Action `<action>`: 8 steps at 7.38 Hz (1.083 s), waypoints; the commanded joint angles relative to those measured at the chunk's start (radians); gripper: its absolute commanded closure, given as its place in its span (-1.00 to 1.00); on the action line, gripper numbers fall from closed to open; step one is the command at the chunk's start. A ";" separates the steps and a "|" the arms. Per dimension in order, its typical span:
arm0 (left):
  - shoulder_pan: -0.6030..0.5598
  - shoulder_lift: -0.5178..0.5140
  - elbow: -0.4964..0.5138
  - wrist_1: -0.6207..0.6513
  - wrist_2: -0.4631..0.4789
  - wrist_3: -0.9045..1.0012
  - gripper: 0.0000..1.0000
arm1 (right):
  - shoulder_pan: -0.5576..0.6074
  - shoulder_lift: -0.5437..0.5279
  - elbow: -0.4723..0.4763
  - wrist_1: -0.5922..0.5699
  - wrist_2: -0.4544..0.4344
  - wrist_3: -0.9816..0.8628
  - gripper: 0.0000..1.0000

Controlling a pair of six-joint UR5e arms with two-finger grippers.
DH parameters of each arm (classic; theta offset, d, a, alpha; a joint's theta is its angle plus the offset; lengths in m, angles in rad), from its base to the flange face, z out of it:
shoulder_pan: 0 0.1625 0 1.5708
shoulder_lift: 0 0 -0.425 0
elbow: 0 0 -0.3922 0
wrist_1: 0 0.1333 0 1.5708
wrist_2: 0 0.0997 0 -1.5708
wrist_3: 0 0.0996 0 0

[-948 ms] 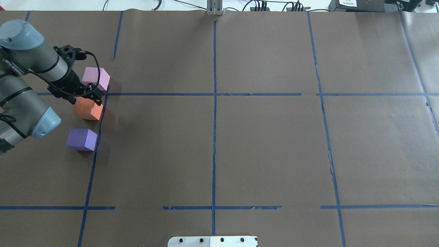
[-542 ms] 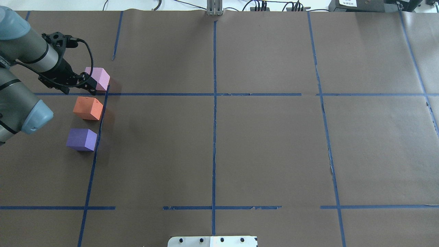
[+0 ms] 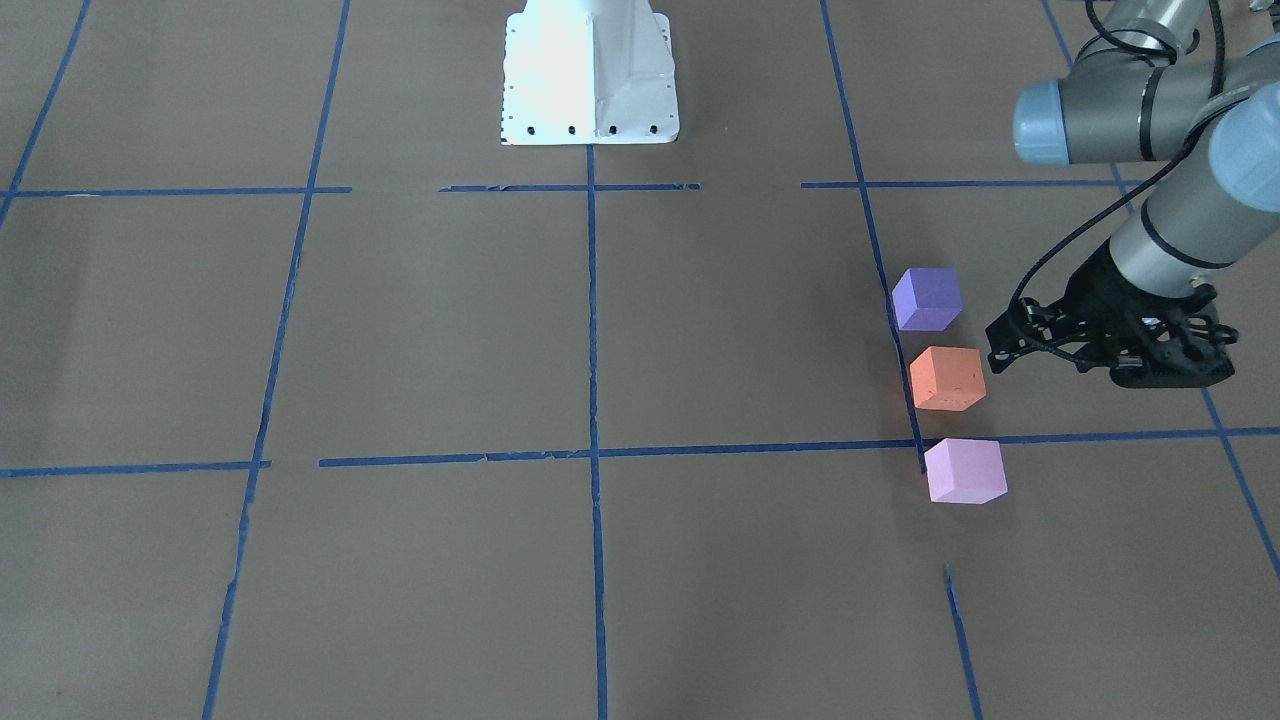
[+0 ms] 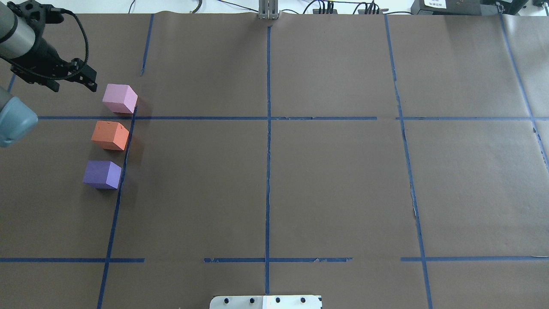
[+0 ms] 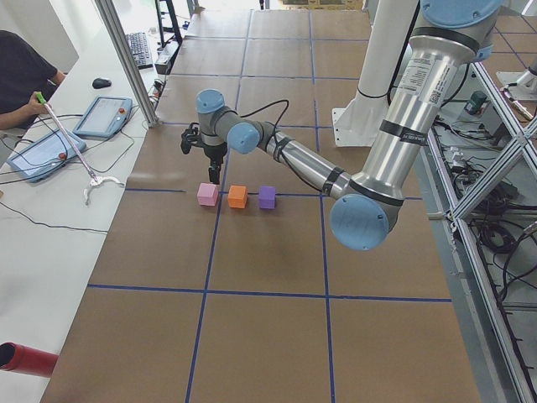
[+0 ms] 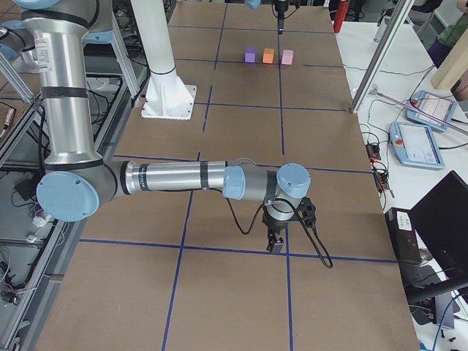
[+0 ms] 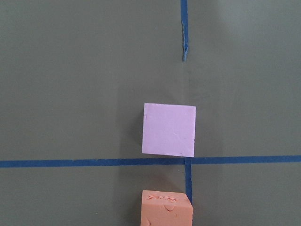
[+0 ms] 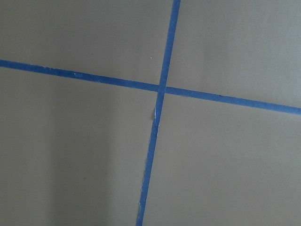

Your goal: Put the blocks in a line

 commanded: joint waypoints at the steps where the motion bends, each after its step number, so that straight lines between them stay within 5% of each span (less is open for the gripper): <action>1: -0.160 0.095 0.001 0.010 -0.004 0.348 -1.00 | 0.000 0.000 0.000 0.000 0.000 0.000 -1.00; 4: -0.389 0.221 0.036 -0.044 -0.042 0.424 -1.00 | 0.000 0.000 0.000 0.000 0.000 0.000 -1.00; 8: -0.400 0.294 0.128 -0.263 -0.149 0.427 -1.00 | 0.000 0.000 0.000 0.000 0.000 0.000 -1.00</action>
